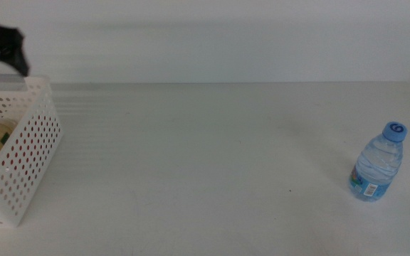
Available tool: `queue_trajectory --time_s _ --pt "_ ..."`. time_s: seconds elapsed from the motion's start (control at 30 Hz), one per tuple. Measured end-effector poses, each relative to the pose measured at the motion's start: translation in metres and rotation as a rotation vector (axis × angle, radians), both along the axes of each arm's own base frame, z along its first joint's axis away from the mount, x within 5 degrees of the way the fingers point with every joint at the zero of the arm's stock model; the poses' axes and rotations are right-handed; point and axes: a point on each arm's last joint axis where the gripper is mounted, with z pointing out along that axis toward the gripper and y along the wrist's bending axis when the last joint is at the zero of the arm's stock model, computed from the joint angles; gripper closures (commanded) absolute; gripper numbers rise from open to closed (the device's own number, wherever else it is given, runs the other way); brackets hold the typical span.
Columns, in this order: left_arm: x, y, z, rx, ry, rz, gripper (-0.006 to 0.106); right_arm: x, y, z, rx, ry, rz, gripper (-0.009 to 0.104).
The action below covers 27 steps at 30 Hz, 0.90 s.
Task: Use arms to grab the bottles and put them into the dustbin to the left of the table.
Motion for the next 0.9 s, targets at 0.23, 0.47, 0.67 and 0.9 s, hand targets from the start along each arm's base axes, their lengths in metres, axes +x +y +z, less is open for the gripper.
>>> queue_trajectory --time_s 0.23,0.47,0.67,0.9 --pt "-0.03 -0.07 0.022 -0.057 -0.213 -0.206 0.01 0.0 0.0 0.0 0.0 0.0 0.0 0.026" --pt "-0.067 -0.123 0.011 -0.046 -0.417 -0.36 0.01 0.0 0.0 0.0 0.0 0.0 0.0 0.026" --pt "-0.105 -0.154 0.008 -0.066 -0.548 -0.464 0.01 0.0 0.0 0.0 0.0 0.0 0.0 0.026" --pt "-0.124 -0.17 0.001 -0.096 -0.537 -0.53 0.01 0.0 0.0 0.0 0.0 0.0 0.0 0.026"
